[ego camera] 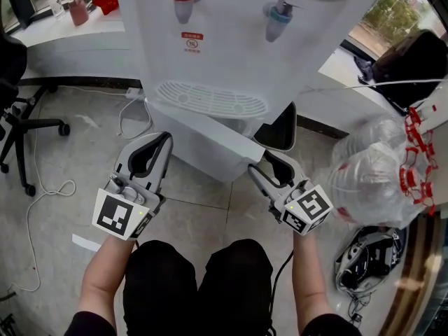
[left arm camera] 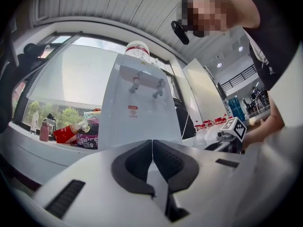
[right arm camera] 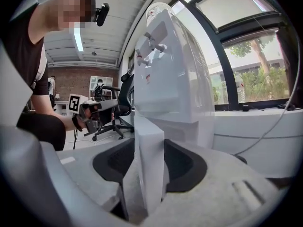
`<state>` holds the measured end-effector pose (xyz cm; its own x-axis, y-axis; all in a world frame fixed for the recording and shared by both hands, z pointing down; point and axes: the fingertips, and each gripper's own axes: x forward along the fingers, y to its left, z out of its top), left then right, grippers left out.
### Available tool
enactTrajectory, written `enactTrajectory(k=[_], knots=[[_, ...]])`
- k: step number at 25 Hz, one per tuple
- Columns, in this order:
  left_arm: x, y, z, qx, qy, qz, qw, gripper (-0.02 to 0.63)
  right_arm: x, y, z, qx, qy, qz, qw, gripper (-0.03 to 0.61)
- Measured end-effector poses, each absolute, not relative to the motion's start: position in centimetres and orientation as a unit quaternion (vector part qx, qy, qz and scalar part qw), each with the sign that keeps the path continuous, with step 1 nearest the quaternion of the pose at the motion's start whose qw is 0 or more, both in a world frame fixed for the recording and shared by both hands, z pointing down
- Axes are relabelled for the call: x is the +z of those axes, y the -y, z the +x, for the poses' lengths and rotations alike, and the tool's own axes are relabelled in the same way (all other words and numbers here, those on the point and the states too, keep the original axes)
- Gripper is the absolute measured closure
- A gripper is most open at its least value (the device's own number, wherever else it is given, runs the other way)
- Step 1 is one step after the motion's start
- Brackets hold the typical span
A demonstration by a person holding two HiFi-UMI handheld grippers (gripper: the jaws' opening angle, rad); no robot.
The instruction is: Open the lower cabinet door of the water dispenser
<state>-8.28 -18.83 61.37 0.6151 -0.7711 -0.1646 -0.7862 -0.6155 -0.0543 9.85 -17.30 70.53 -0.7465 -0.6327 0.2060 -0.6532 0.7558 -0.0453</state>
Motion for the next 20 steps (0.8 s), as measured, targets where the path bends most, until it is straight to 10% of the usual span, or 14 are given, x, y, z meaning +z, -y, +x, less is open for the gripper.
enactTrajectory(k=[12, 20], knots=[[60.8, 18.2, -8.5, 0.069, -0.437, -0.895, 0.062, 0.603, 70.3, 16.2, 12.4, 0.014, 0.946, 0.304, 0.115, 0.574], [61.0, 17.8, -8.7, 0.058, -0.443, -0.892, 0.066, 0.603, 70.9, 17.9, 9.5, -0.012, 0.936, 0.329, 0.124, 0.574]])
